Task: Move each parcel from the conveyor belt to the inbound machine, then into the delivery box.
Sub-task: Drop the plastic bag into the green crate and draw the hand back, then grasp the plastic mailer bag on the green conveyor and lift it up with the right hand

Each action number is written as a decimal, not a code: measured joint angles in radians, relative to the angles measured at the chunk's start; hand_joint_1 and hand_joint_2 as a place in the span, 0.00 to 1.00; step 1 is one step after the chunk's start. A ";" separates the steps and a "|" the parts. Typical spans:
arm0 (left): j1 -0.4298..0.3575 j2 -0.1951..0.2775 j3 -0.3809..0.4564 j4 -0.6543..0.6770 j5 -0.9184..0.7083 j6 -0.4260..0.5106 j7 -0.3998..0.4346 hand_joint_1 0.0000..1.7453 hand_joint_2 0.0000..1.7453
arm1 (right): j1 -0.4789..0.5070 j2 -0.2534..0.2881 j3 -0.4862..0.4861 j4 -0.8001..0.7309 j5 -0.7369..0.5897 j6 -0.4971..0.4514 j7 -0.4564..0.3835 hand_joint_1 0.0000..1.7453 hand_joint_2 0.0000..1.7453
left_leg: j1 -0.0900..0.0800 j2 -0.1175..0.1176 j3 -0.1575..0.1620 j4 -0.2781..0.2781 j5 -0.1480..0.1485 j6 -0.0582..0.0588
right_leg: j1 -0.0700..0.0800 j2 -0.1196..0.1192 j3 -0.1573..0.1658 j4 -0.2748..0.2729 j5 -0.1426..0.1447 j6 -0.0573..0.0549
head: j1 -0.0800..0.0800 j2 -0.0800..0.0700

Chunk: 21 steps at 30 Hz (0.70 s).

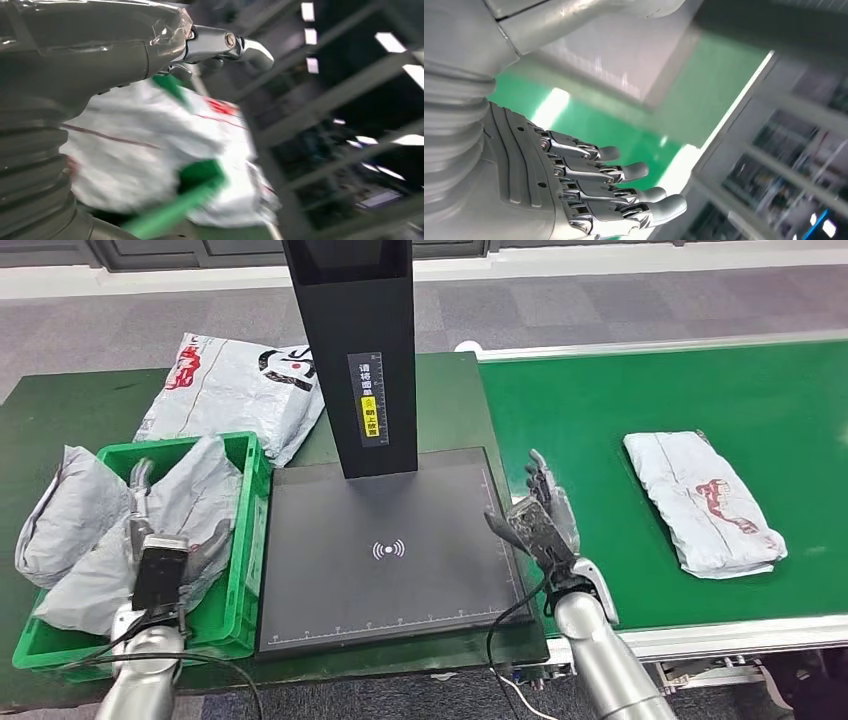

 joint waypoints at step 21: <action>-0.184 -0.132 -0.273 0.233 -0.001 0.048 -0.065 0.00 1.00 | -0.244 -0.060 -0.023 0.405 0.199 -0.195 0.087 0.00 1.00 | 0.000 0.000 -0.004 0.001 0.003 0.002 | -0.001 0.001 -0.003 0.000 0.004 0.002 | 0.000 0.000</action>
